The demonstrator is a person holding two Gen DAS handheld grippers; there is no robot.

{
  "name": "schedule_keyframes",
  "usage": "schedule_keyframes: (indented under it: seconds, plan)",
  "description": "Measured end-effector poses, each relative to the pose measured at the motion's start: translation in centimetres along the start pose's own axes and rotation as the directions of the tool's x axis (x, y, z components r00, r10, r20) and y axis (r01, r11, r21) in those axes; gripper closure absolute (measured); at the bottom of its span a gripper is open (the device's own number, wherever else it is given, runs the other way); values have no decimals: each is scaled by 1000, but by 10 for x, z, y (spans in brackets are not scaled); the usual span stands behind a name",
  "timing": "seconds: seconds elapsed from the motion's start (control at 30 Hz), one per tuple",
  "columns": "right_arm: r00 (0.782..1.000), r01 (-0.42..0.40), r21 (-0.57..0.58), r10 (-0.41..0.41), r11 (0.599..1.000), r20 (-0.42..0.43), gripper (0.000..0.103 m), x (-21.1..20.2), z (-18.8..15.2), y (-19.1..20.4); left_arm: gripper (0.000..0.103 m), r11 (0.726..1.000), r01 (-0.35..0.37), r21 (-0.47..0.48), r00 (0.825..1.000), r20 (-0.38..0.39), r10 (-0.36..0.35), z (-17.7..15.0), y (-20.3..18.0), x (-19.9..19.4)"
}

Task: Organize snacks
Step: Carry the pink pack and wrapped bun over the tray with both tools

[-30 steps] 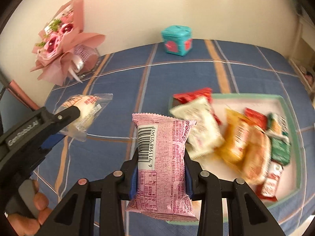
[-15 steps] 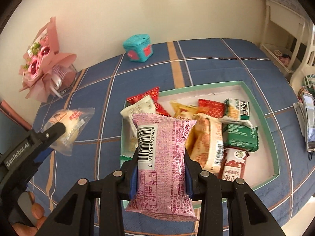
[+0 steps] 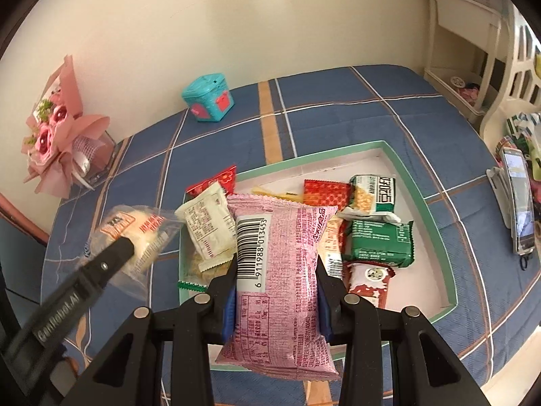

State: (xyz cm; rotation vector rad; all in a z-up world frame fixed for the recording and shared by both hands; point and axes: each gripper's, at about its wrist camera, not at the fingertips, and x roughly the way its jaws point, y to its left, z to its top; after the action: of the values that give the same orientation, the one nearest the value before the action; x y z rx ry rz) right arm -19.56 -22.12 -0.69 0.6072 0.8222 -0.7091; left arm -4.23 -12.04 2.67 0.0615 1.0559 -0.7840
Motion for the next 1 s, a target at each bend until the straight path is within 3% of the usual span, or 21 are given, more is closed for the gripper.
schedule_keyframes:
  seconds: [0.37, 0.67, 1.0]
  plan:
    - [1000, 13, 83, -14, 996, 5, 63, -2, 7, -33, 49, 994, 11, 113, 999, -37, -7, -16, -34, 9]
    - [996, 85, 214, -77, 973, -46, 63, 12, 7, -82, 49, 985, 16, 174, 997, -72, -3, -23, -48, 15]
    - [997, 69, 244, -63, 967, -34, 63, 35, 8, -98, 49, 971, 10, 239, 995, -99, 14, -31, -61, 27]
